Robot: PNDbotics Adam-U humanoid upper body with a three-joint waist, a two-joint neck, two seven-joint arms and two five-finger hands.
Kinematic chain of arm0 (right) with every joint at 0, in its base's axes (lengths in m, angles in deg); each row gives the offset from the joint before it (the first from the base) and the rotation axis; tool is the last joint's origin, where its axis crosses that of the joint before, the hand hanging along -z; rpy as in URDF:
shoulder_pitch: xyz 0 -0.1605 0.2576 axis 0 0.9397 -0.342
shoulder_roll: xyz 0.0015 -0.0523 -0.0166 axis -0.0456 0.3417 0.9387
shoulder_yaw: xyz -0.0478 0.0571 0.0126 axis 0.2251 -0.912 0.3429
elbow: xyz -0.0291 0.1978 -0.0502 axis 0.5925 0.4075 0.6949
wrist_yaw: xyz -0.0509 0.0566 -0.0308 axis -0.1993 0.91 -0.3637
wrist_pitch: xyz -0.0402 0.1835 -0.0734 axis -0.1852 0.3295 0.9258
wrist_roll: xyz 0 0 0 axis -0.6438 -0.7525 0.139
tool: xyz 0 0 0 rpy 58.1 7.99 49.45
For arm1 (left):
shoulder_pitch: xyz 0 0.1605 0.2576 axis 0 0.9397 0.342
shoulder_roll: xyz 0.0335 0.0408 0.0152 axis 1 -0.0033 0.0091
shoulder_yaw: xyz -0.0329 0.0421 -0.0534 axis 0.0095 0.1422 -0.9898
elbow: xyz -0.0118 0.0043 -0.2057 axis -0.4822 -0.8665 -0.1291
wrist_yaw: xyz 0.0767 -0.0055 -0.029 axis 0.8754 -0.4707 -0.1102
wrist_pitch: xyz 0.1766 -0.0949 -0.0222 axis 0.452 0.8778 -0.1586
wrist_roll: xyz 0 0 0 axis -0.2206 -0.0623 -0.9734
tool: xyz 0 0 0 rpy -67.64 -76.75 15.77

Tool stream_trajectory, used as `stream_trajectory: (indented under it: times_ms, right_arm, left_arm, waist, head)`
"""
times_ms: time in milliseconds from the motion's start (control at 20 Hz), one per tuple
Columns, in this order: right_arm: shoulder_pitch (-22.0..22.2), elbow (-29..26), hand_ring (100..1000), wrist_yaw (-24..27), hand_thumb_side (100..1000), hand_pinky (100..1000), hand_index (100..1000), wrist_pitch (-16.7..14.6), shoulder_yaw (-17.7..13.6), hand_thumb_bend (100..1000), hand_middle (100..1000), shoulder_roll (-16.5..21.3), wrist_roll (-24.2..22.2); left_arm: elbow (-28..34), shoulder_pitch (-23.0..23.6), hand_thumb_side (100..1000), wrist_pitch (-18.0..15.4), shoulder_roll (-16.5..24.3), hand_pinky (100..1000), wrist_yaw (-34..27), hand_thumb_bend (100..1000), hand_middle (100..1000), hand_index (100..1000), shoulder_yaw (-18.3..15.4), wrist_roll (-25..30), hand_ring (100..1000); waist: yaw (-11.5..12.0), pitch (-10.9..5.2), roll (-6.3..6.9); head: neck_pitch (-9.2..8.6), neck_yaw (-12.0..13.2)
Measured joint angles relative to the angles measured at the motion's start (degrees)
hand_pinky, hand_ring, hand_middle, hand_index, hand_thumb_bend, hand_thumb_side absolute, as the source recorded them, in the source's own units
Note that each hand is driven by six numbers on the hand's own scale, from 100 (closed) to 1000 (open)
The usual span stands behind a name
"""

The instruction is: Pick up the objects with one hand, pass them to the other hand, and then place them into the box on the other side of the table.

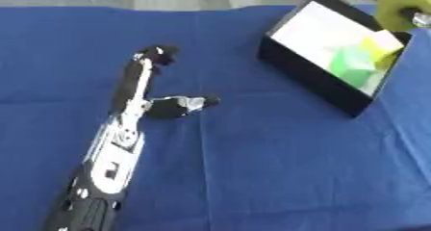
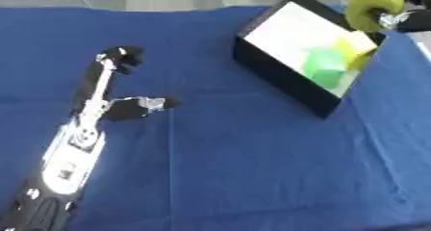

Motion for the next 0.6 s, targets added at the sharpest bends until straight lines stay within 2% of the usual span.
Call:
stream_trajectory:
  times_ms: [450,500,550,600]
  right_arm:
    - [-2.7,5.0,930,-8.0,100,737,528,-2.8,0.9,327,474,-1.1,6.4]
    - [-2.8,5.3,952,-8.9,100,746,576,-3.2,1.0,314,517,-1.2,6.8]
    - [-2.9,5.5,956,-9.8,100,748,585,-3.6,1.1,313,525,-1.4,7.2]
    - [-2.9,5.7,988,-10.6,100,759,646,-4.0,1.1,326,584,-1.5,7.4]
  left_arm:
    - [0.0,0.0,519,-0.1,-0.1,643,0.0,1000,598,777,0.3,0.1,671]
    - [0.1,0.0,521,-0.1,-0.1,643,0.0,1000,598,777,0.3,0.1,671]
    - [0.1,0.0,522,-0.1,-0.1,643,0.0,1000,598,777,0.3,0.1,671]
    - [0.1,0.0,522,-0.1,-0.1,643,0.0,1000,598,777,0.3,0.1,671]
  waist:
    - [1.2,0.08,0.0]
    - [1.3,0.08,0.0]
    - [1.3,0.08,0.0]
    - [1.3,0.08,0.0]
  head:
    - [-0.88,-0.5]
    - [-0.89,-0.5]
    - [-0.89,-0.6]
    - [-0.89,-0.6]
